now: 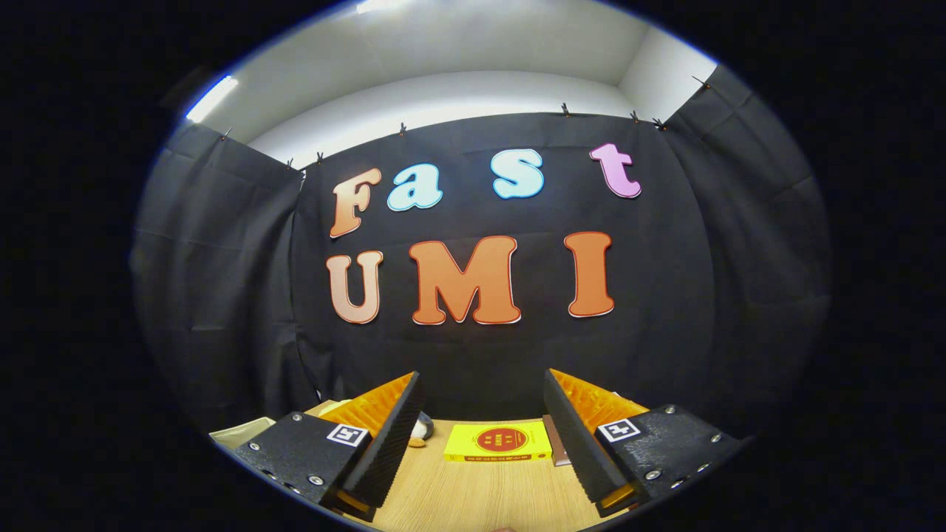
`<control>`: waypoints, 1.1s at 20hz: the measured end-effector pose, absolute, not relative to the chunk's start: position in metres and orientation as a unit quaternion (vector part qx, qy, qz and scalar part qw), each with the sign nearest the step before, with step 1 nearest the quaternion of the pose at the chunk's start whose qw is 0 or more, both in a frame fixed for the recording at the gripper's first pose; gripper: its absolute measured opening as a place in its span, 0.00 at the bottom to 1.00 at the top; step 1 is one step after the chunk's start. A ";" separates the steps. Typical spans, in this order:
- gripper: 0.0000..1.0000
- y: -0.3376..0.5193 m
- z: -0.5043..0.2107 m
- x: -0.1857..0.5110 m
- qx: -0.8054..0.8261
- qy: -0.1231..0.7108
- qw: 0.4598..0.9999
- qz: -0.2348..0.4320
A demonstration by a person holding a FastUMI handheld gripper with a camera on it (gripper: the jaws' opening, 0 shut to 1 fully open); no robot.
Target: Open the storage box then place both shoes into the box .Put the left shoe in first, then the right shoe, with the right side of both shoes facing outward in a uniform manner.
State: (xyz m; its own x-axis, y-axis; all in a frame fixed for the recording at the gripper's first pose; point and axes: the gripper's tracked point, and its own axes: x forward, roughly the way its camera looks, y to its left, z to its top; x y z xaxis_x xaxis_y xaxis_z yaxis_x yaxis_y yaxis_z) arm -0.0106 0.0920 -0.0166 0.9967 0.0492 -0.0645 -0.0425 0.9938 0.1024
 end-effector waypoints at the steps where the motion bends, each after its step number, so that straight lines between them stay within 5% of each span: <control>1: 0.97 0.091 -0.015 -0.012 0.052 0.032 0.998 0.026; 22: 0.98 0.101 -0.002 -0.008 0.037 0.024 0.997 0.059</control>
